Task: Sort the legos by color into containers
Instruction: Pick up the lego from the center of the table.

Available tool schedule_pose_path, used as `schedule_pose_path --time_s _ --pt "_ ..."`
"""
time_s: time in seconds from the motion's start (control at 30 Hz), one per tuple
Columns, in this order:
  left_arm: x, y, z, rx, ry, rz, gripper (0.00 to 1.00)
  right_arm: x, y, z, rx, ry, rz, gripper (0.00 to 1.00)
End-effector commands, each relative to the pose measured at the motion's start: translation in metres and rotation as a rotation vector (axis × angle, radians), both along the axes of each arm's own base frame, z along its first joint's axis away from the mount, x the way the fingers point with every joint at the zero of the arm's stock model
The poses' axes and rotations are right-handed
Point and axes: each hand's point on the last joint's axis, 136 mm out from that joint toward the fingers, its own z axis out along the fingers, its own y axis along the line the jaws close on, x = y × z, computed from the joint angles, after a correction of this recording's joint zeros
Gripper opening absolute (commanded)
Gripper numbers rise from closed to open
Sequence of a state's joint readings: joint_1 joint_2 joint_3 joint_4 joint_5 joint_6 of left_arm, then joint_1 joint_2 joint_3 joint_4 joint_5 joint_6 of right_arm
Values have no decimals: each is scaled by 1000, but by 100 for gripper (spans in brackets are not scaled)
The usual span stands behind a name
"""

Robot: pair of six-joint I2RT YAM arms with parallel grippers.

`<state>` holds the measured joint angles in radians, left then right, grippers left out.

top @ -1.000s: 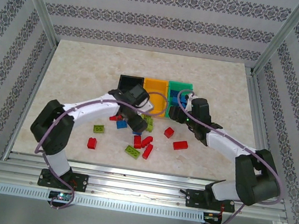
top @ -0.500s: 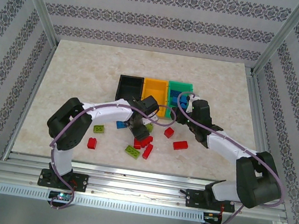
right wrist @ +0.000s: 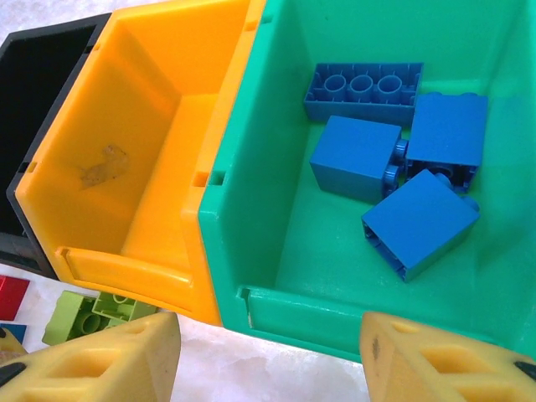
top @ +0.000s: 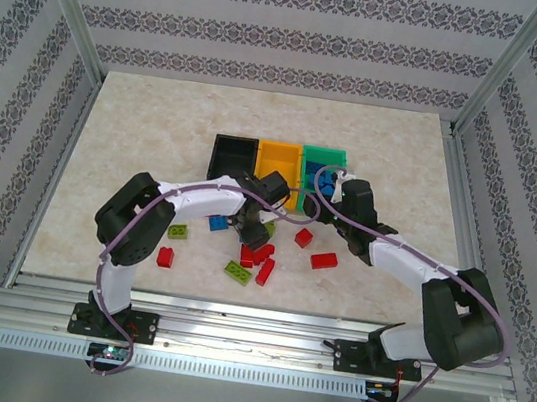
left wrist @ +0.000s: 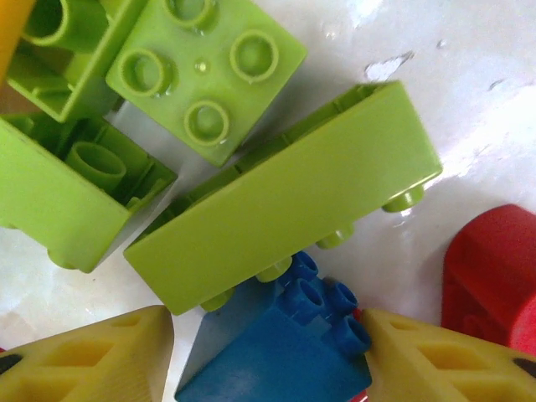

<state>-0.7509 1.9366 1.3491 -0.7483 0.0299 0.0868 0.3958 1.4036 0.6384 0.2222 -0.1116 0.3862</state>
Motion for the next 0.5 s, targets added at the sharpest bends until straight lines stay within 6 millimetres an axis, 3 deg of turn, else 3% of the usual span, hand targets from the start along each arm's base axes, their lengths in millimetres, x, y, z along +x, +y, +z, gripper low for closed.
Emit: schedule_pose_path --time_s 0.0,0.17,0.47 --pt "-4 6 -2 51 27 -7 56 6 4 6 -8 -30 7 59" --pt "-5 7 -5 63 30 -18 51 6 5 7 -11 -33 6 59" --pt "-7 -1 3 18 43 -26 31 6 7 5 -3 -26 12 59"
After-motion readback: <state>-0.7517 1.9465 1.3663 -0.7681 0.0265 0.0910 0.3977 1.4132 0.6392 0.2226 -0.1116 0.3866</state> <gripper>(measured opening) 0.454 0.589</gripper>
